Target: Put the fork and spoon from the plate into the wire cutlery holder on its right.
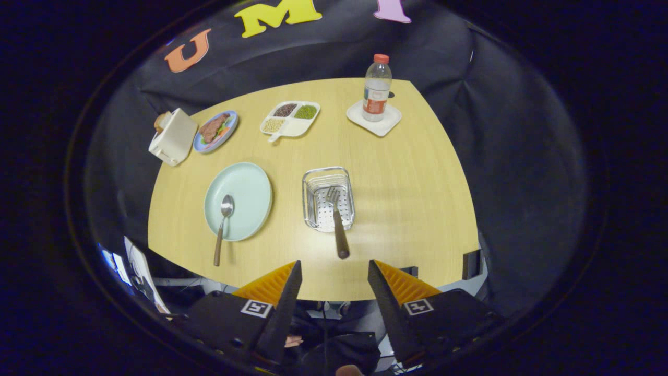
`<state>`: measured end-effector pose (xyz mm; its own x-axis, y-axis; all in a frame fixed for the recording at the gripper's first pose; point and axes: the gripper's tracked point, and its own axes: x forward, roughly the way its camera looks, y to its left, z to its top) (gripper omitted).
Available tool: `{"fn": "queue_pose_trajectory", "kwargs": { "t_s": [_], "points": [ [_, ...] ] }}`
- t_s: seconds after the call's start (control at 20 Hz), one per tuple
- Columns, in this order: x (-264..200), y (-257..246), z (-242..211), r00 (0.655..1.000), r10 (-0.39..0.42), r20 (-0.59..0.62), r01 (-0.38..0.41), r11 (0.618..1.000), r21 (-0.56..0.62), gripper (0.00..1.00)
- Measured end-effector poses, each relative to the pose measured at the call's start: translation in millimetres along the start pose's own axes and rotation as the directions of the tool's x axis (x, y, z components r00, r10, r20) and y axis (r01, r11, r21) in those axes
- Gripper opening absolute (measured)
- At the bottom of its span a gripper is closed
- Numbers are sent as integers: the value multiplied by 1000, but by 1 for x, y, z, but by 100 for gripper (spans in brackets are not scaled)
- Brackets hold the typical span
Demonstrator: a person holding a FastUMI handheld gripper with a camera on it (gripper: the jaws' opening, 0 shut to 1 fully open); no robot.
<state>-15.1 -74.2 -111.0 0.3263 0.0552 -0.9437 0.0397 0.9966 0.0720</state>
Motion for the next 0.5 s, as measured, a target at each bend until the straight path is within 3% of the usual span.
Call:
{"fn": "queue_pose_trajectory", "kwargs": {
  "t_s": [0.05,0.15,0.5],
  "points": [
    [-2,2,2,1000,4,11,-4,1000,0,88],
    [-9,7,2,999,12,34,-12,1000,-3,98],
    [-30,68,-18,995,73,72,-68,995,-73,97]
  ]
}}
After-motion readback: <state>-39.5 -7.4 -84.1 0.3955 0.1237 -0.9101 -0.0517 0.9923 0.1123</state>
